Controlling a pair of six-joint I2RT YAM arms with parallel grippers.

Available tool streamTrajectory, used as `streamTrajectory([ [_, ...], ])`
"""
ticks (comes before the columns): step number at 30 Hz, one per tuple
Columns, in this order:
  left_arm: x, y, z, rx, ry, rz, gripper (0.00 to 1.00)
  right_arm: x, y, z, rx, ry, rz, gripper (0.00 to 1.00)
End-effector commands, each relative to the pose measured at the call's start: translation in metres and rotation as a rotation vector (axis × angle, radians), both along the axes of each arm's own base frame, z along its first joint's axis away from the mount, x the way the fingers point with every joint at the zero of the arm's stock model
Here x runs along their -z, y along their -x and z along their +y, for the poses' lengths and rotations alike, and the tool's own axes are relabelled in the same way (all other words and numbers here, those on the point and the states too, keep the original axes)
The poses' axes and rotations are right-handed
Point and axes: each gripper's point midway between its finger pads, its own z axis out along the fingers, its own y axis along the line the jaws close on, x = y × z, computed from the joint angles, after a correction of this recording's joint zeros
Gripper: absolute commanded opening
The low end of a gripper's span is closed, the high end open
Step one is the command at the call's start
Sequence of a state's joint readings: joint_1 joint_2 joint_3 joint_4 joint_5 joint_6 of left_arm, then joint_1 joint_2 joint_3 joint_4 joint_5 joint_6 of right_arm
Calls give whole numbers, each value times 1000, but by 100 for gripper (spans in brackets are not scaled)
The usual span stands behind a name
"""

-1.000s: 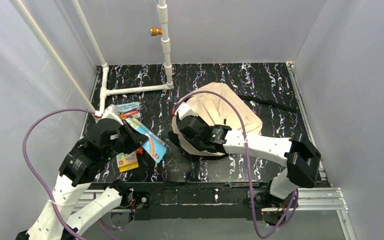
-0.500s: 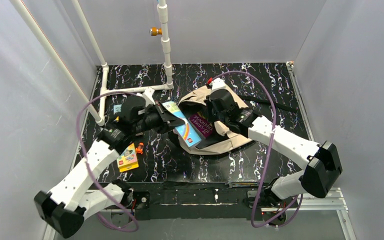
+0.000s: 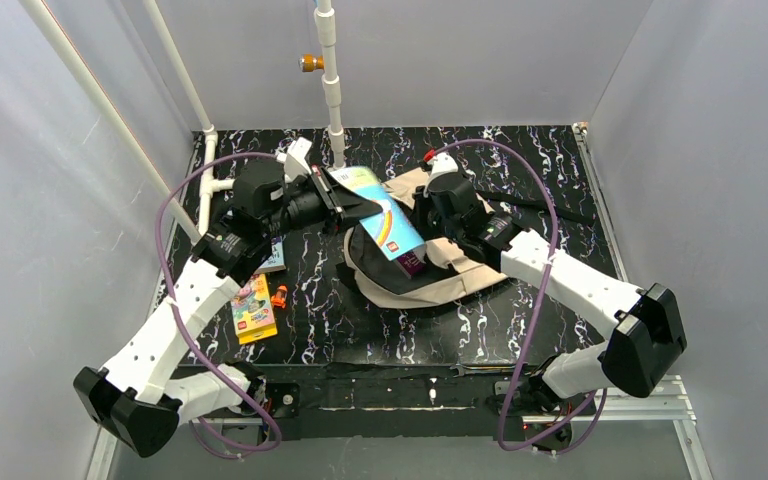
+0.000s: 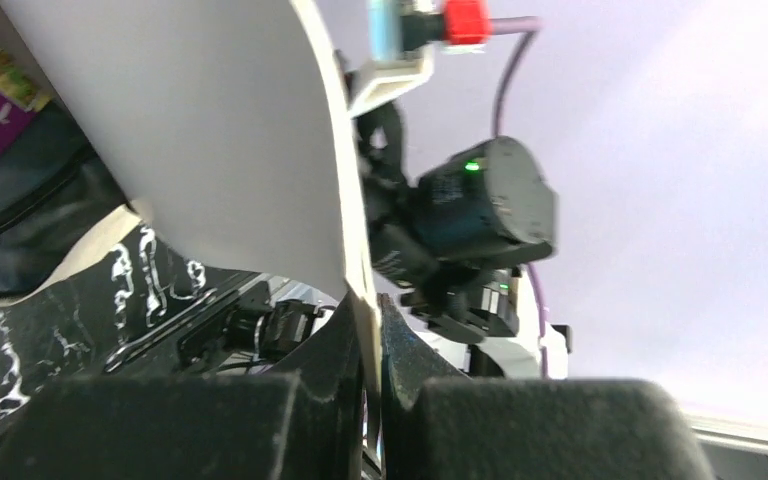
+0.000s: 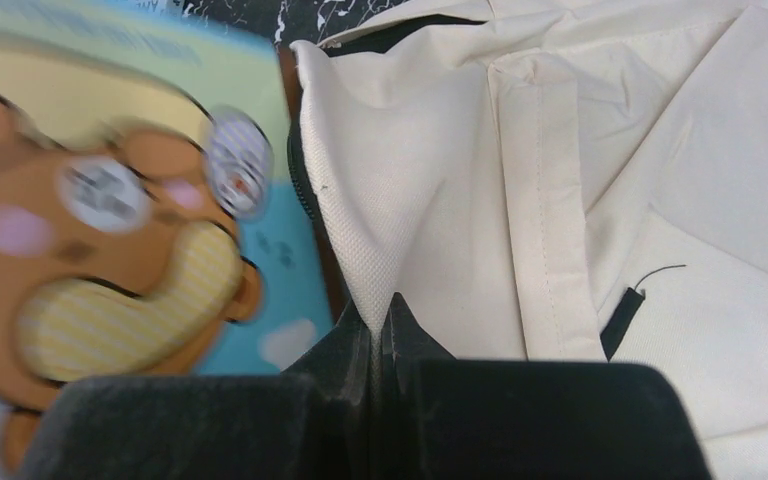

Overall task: Pack the student bag
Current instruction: Place the book in the student bag.

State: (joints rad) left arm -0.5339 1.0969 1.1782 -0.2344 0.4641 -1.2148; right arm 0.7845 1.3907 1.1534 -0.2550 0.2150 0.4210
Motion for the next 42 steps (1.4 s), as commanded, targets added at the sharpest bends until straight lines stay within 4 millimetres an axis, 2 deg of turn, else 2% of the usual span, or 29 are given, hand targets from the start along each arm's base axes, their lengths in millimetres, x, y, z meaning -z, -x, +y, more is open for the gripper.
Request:
streamTrajectory([
  [1, -31, 5, -1, 25, 50, -64, 0, -38, -5, 8, -5, -129, -86, 1],
  [7, -2, -1, -8, 32, 59, 10, 0, -40, -6, 6, 0, -140, -86, 1],
  [13, 22, -1, -3, 11, 5, 39, 0, -37, -8, 4, 9, -140, -81, 1],
  [17, 48, 1, -2, 11, -14, 77, 0, -39, -11, 2, 14, -142, -88, 1],
  [20, 68, -3, -2, 11, -23, 111, 0, -37, -13, 0, 21, -137, -86, 1],
  [27, 93, -16, -7, 60, -61, 111, 0, -40, -15, -5, 28, -140, -87, 1],
  [30, 111, -21, -3, 65, -109, 112, 0, -42, -16, -7, 30, -137, -92, 1],
  [33, 121, -22, 0, 101, -114, 95, 0, -40, -15, -7, 27, -132, -89, 1],
  [42, 166, -10, 17, 149, -237, 129, 0, -37, -15, -7, 17, -130, -84, 1],
])
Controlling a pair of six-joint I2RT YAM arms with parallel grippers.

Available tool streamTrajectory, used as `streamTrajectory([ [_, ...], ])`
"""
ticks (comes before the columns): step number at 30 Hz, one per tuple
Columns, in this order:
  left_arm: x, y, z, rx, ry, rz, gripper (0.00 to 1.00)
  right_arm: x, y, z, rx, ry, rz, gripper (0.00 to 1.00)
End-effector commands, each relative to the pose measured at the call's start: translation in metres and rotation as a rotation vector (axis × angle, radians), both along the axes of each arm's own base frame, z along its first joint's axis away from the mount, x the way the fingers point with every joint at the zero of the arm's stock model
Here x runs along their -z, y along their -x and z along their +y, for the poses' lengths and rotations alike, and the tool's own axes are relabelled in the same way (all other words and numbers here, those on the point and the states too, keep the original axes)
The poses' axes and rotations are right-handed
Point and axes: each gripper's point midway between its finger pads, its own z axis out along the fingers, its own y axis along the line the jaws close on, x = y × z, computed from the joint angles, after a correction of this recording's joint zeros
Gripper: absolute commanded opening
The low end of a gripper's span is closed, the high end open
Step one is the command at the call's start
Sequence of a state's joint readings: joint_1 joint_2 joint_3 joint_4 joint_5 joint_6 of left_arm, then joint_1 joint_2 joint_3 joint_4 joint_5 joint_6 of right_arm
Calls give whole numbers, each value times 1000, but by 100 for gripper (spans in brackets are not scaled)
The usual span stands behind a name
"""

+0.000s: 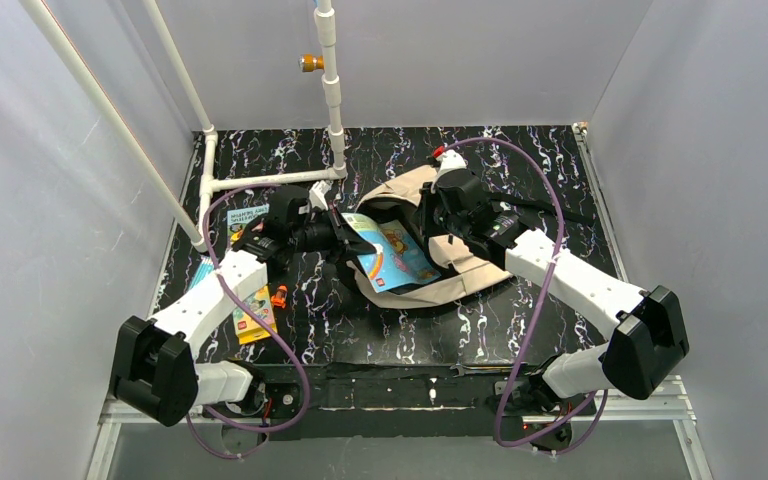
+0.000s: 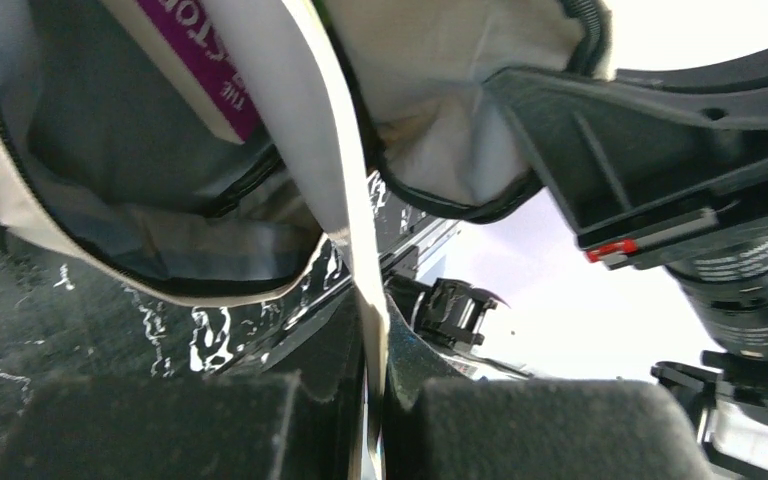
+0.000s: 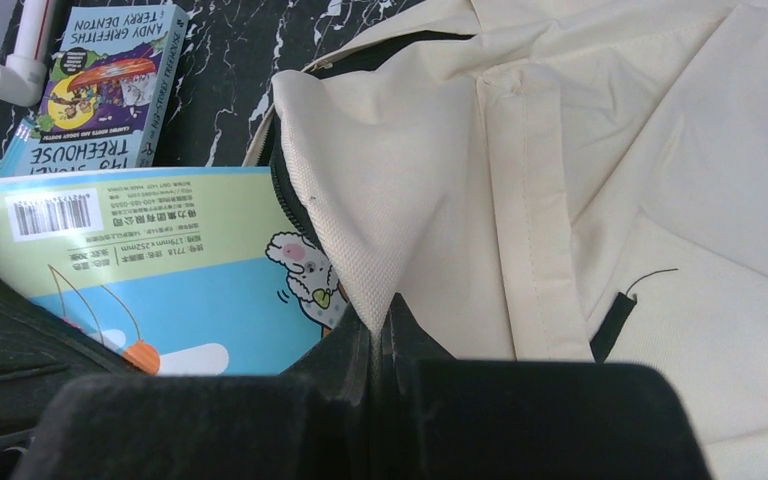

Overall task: Pack the student bag
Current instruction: Place the book in the student bag.

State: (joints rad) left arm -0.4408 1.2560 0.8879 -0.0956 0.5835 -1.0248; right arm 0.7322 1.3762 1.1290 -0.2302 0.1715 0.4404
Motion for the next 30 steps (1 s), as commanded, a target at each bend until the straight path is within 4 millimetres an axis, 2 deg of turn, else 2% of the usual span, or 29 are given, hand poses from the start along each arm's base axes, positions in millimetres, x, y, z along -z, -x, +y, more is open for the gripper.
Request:
streamTrajectory([
  [1, 20, 11, 8, 73, -63, 4, 0, -36, -6, 5, -9, -89, -97, 1],
  [6, 46, 5, 12, 64, -127, 61, 0, -39, -3, 8, -43, -93, -97, 1],
  [9, 54, -8, 10, 22, -129, 66, 0, -40, 2, 14, -86, -102, -90, 1],
  [13, 61, -30, 11, -100, -122, 58, 0, -42, 4, 18, -107, -117, -88, 1],
  [18, 60, -52, 13, -247, -98, 68, 0, -48, 5, 20, -109, -145, -94, 1],
  [22, 63, -64, -5, -234, -121, 52, 0, -51, 4, 22, -108, -159, -97, 1],
  [23, 62, -67, -12, -215, -115, 58, 0, -84, 15, 13, -113, -213, -162, 1],
  [24, 64, -70, -19, -201, -111, 72, 0, -55, 6, 22, -113, -172, -103, 1],
  [30, 76, -87, -51, -166, -105, 126, 0, -48, 8, 22, -115, -167, -90, 1],
])
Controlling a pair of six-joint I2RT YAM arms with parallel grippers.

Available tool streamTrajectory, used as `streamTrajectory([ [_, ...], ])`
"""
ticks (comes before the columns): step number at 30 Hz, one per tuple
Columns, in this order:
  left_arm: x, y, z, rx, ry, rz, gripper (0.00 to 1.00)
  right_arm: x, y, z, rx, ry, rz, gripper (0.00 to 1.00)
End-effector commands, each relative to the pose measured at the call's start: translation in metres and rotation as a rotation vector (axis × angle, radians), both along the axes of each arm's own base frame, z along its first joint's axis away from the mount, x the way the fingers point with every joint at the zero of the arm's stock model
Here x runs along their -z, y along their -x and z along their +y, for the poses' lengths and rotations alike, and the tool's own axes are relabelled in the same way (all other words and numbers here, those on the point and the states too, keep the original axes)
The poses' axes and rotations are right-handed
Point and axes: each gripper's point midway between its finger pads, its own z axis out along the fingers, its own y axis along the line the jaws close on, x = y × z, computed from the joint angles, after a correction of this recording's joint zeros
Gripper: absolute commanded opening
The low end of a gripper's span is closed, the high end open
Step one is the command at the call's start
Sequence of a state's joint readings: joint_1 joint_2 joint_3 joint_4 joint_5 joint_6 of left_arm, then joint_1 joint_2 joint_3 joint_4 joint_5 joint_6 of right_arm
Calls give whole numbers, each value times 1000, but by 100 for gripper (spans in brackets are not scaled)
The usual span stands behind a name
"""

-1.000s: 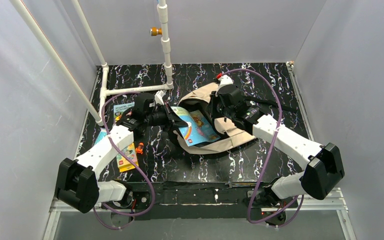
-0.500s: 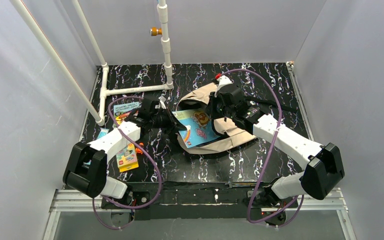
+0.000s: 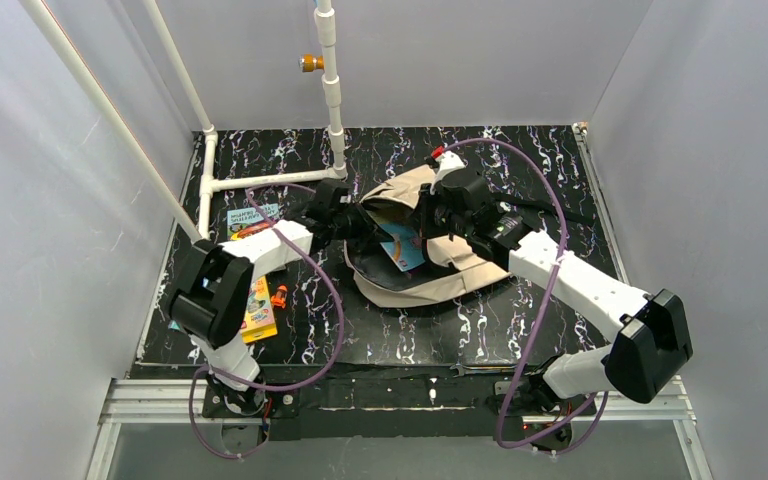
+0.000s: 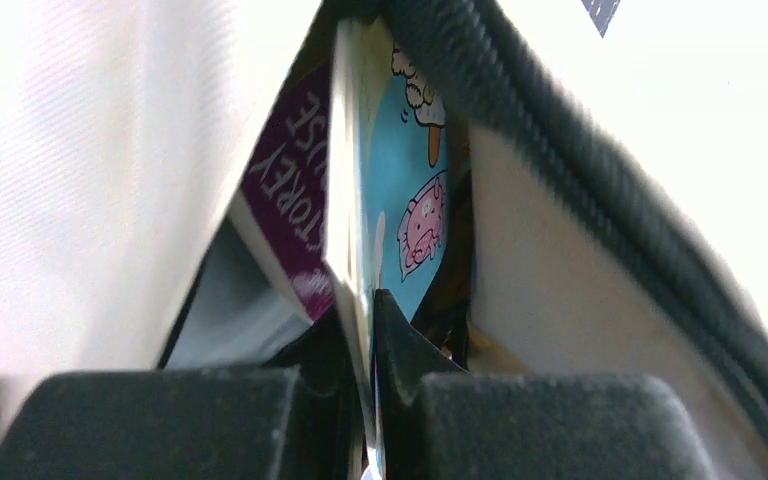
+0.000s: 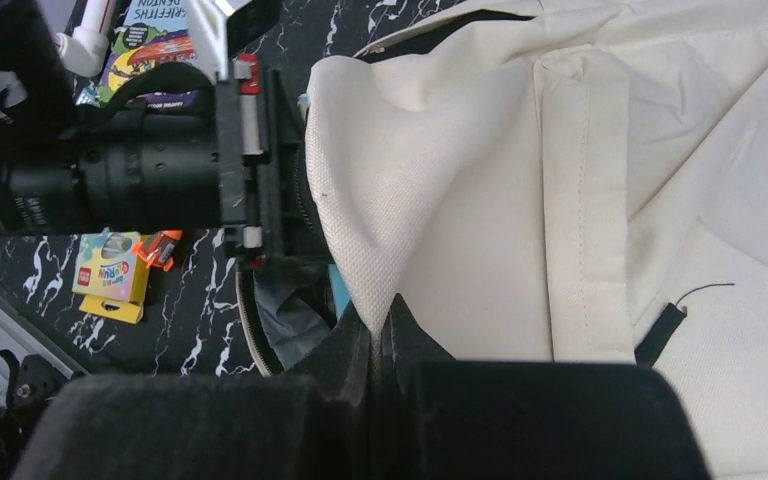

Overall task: Pack the student bag
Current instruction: Place the book in the student bag.

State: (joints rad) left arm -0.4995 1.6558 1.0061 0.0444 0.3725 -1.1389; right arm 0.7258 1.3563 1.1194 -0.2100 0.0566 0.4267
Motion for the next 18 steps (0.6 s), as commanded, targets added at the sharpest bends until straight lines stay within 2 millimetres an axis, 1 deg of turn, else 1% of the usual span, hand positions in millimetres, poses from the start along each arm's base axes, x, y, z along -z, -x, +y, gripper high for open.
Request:
streamTrajectory([
  [1, -12, -17, -26, 14, 26, -29, 0, -39, -5, 9, -8, -117, -94, 1],
  [2, -8, -17, -27, 16, 19, -22, 0, -39, -5, 9, -6, -116, -95, 1],
  [4, 1, -15, -25, 4, 6, 2, 0, -38, -5, 6, 3, -109, -99, 1],
  [5, 3, -14, -23, 5, 0, 1, 3, -37, -6, 5, 7, -100, -101, 1],
  [6, 4, -12, -22, 13, -3, -2, 10, -35, -7, 3, 11, -93, -104, 1],
  [7, 4, -10, -22, 29, -3, -8, 22, -32, -7, 2, 15, -83, -105, 1],
  [10, 2, -1, -24, 72, 20, 7, 42, -22, -10, -3, 29, -47, -110, 1],
  [12, 1, 7, -17, 75, 15, -1, 53, -17, -12, -5, 35, -24, -110, 1],
  [13, -5, 9, -12, 66, 9, -23, 59, -14, -12, -6, 37, -13, -110, 1],
  [15, -14, 14, -4, 57, 1, -52, 81, -10, -14, -7, 41, 4, -104, 1],
  [16, -17, 17, -1, 57, 0, -59, 88, -7, -14, -6, 41, 5, -94, 1],
  [18, -20, 25, 7, 56, -15, -50, 91, -4, -11, -1, 23, -12, -69, 1],
])
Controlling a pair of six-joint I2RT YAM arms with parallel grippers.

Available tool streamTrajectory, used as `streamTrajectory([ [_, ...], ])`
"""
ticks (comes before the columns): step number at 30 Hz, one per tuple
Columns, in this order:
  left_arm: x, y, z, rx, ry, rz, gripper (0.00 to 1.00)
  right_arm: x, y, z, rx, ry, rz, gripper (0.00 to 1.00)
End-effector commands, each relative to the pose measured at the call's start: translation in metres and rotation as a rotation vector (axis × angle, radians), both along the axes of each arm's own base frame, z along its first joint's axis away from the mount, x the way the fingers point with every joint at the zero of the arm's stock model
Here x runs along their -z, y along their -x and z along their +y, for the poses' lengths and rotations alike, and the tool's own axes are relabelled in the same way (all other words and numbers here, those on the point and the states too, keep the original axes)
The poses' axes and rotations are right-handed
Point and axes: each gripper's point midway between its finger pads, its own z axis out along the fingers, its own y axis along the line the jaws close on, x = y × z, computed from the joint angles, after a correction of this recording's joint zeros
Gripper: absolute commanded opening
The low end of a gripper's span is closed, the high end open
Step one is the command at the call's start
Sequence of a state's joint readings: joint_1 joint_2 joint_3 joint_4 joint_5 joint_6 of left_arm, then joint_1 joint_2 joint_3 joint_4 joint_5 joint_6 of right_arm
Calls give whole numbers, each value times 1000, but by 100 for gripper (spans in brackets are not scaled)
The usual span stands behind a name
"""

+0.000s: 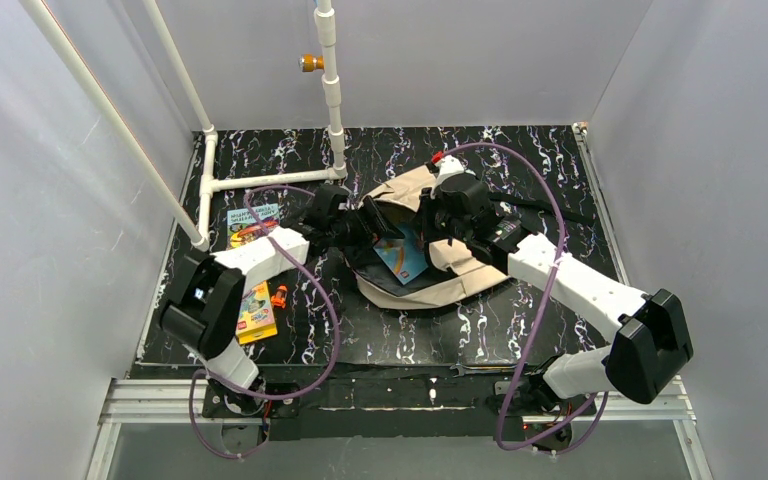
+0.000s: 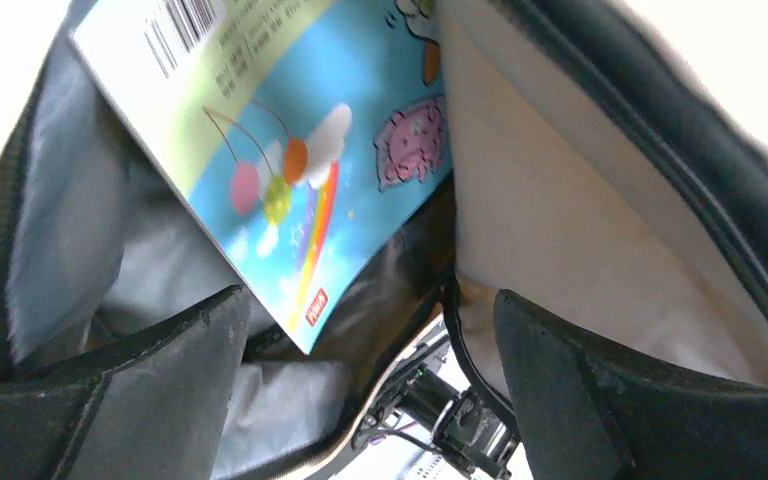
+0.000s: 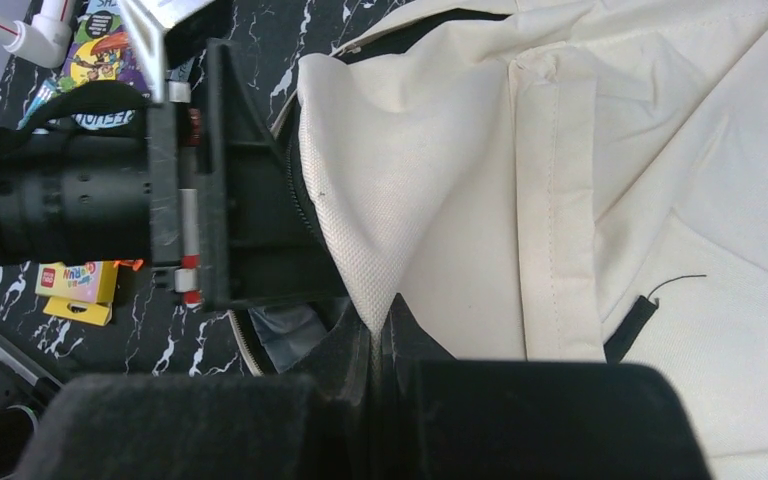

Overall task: Pack the student bag
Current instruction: Place the book in the student bag, then pick up the book from the center of the board.

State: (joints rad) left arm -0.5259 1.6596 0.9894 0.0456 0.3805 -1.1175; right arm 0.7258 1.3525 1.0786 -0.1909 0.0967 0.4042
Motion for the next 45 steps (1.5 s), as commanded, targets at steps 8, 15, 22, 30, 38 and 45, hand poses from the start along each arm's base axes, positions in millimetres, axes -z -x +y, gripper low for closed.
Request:
streamTrajectory([
  [8, -60, 59, 54, 76, -108, -144, 92, 5, -3, 15, -54, -28, -9, 2],
  [15, -109, 104, 127, 14, -303, -307, 98, 37, 38, 44, -275, -17, 88, 28],
  [22, -145, 146, 174, -42, -397, -366, 98, 51, 84, 95, -462, -55, 160, 76],
  [30, -193, 179, 177, -112, -208, -472, 98, 15, 45, 160, -249, -158, 11, 98],
  [38, -203, 198, 182, -159, -114, -501, 98, 40, 16, 256, -178, -263, 143, 98],
  [45, -216, 213, 183, -141, -58, -537, 98, 98, 25, 305, -179, -409, 396, 98],
])
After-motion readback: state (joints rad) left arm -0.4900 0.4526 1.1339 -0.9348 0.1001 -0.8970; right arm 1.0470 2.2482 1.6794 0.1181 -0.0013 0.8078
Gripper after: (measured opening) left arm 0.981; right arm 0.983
